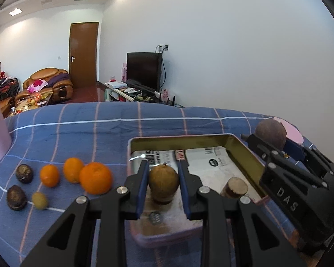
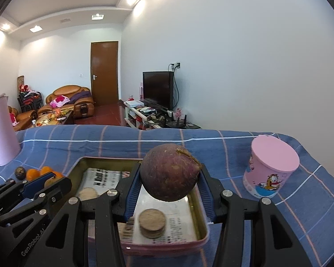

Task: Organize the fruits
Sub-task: 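Carry the purple fruit and yellow citrus over the tin box with both grippers, then release the purple fruit and yellow citrus into the tin box, opening both grippers, then lift both open grippers away from the tin toward the remaining fruits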

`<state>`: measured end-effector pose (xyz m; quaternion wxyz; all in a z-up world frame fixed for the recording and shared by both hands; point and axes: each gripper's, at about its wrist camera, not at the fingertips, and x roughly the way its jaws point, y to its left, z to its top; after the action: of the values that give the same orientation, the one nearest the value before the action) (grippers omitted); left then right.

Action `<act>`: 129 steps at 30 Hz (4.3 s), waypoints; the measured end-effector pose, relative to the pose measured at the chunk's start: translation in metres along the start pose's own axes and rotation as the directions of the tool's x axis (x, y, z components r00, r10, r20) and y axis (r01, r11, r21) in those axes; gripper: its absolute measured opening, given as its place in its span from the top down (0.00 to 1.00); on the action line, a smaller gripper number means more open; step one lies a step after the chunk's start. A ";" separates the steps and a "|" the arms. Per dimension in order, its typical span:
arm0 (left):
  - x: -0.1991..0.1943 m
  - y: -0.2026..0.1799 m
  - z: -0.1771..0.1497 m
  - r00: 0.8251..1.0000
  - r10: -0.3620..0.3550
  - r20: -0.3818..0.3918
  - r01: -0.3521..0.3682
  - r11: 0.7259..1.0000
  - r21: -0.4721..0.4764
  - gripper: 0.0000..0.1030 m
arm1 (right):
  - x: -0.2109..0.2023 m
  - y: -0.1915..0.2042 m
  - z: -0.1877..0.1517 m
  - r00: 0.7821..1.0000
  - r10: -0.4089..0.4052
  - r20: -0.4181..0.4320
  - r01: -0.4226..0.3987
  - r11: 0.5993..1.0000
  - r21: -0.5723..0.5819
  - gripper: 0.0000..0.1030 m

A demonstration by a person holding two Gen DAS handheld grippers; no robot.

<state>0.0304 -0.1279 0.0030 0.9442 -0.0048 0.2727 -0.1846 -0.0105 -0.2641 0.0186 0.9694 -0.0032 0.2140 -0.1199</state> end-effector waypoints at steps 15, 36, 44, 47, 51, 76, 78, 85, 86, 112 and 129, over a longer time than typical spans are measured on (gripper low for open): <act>0.041 -0.014 0.004 0.987 0.040 -0.153 -0.042 0.999 -0.010 0.73 | 0.037 -0.003 -0.002 0.990 0.056 -0.127 -0.057 0.998 -0.001 0.50; 0.041 -0.010 0.007 0.986 0.036 -0.160 -0.044 0.998 -0.042 0.71 | 0.061 -0.016 -0.011 0.933 0.272 -0.237 -0.236 0.957 0.171 0.50; 0.038 -0.003 0.006 0.988 0.054 -0.144 -0.064 0.996 -0.064 0.58 | 0.057 -0.025 -0.011 0.931 0.288 -0.224 -0.244 0.948 0.204 0.49; 0.036 -0.001 0.005 0.989 0.042 -0.143 -0.051 0.997 -0.063 0.58 | 0.057 -0.026 -0.011 0.929 0.297 -0.221 -0.251 0.944 0.213 0.49; 0.032 0.003 0.005 0.992 0.022 -0.124 -0.031 0.996 -0.078 0.49 | 0.055 -0.033 -0.011 0.922 0.330 -0.205 -0.275 0.927 0.255 0.48; -0.003 0.050 0.010 0.953 0.302 0.035 -0.297 0.949 -0.106 0.00 | -0.009 -0.050 -0.001 0.988 -0.054 0.143 0.026 0.981 0.191 0.26; -0.004 0.047 0.008 0.951 0.305 0.049 -0.300 0.950 -0.087 0.00 | -0.012 -0.046 -0.002 0.986 -0.078 0.146 0.053 0.985 0.165 0.24; -0.003 0.041 0.003 0.950 0.310 0.035 -0.309 0.950 -0.032 0.00 | -0.006 -0.034 -0.006 0.993 -0.064 0.099 0.051 0.991 0.126 0.24; -0.004 0.042 0.002 0.950 0.310 0.036 -0.308 0.950 -0.039 0.00 | -0.006 -0.032 -0.005 0.993 -0.069 0.100 0.057 0.991 0.122 0.24; -0.034 0.083 -0.014 0.959 0.282 0.024 -0.279 0.957 -0.081 0.00 | -0.033 0.004 -0.022 0.995 -0.086 0.053 0.075 0.979 0.190 0.24; -0.040 0.141 -0.020 0.954 0.296 -0.038 -0.298 0.948 -0.114 0.00 | -0.031 0.071 -0.018 0.999 0.000 0.040 -0.007 0.987 0.163 0.24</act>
<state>0.0376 0.0194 -0.0089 0.9564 -0.0176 0.2905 -0.0239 -0.0285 -0.1877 0.0108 0.9707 0.0743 0.1841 -0.1352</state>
